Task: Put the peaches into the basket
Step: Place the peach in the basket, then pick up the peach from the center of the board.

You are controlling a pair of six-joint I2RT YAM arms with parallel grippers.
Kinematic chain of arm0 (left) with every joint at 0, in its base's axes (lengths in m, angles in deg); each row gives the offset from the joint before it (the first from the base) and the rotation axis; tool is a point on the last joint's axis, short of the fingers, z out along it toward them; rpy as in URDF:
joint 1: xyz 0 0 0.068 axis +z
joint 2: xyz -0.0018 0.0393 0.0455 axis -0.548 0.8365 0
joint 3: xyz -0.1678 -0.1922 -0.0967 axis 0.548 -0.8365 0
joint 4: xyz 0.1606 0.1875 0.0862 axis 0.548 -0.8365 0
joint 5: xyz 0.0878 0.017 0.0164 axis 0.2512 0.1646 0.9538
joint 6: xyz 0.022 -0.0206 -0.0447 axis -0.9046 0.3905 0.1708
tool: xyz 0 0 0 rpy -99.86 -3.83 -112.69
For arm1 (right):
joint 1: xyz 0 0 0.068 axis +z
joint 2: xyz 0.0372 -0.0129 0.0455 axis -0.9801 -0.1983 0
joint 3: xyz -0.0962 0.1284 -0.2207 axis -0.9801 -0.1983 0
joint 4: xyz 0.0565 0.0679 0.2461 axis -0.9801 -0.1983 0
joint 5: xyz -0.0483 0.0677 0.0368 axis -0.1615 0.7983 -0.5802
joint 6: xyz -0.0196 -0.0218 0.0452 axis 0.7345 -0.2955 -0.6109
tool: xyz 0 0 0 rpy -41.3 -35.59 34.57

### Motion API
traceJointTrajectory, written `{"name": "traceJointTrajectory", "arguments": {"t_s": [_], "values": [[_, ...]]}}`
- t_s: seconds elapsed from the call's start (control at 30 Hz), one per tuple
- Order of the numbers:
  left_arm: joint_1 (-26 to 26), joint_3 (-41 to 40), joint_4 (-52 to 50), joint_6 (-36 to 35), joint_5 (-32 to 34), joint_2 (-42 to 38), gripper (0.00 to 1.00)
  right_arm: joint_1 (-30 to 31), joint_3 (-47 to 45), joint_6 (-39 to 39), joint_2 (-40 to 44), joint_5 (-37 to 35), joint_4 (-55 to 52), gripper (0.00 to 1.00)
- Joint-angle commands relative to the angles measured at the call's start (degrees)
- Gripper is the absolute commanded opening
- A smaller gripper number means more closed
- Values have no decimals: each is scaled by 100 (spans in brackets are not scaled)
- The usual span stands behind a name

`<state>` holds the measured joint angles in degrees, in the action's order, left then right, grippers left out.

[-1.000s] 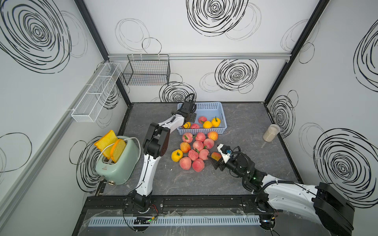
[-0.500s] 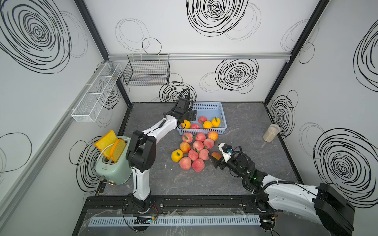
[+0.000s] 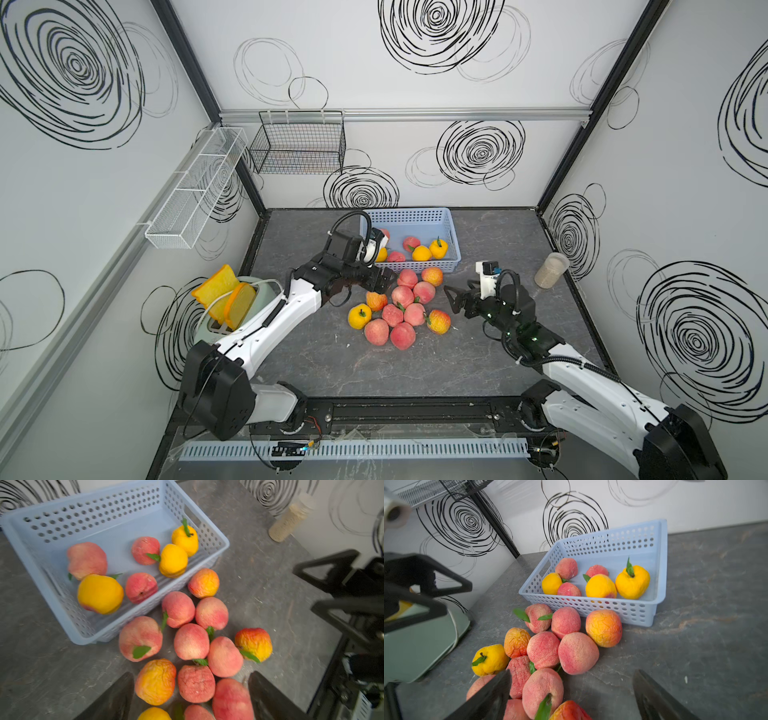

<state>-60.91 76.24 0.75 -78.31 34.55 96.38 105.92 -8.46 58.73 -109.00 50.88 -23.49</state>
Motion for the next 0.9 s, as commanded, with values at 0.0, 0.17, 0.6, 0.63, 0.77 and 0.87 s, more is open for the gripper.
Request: {"name": "traceJointTrajectory", "arguments": {"t_s": [0.0,0.17,0.6,0.63,0.77,0.87], "values": [[-168,-156,219,-445,-947,-457,93,-384,95,-1056,-253,1369,-1176,94],[-351,-196,91,-500,-744,-554,95,-415,330,-1105,-894,1838,-1652,95],[-352,-102,9,-342,-621,-450,96,-398,548,-1318,-2018,2020,-1477,94],[-352,-103,2,-339,-621,-444,96,-394,523,-1345,-2048,2042,-1434,93],[-352,-94,0,-328,-603,-431,96,-384,437,-1412,-2227,2167,-1319,92],[-350,-92,-2,-319,-594,-420,96,-384,347,-1498,-2283,2231,-1140,92]]}}
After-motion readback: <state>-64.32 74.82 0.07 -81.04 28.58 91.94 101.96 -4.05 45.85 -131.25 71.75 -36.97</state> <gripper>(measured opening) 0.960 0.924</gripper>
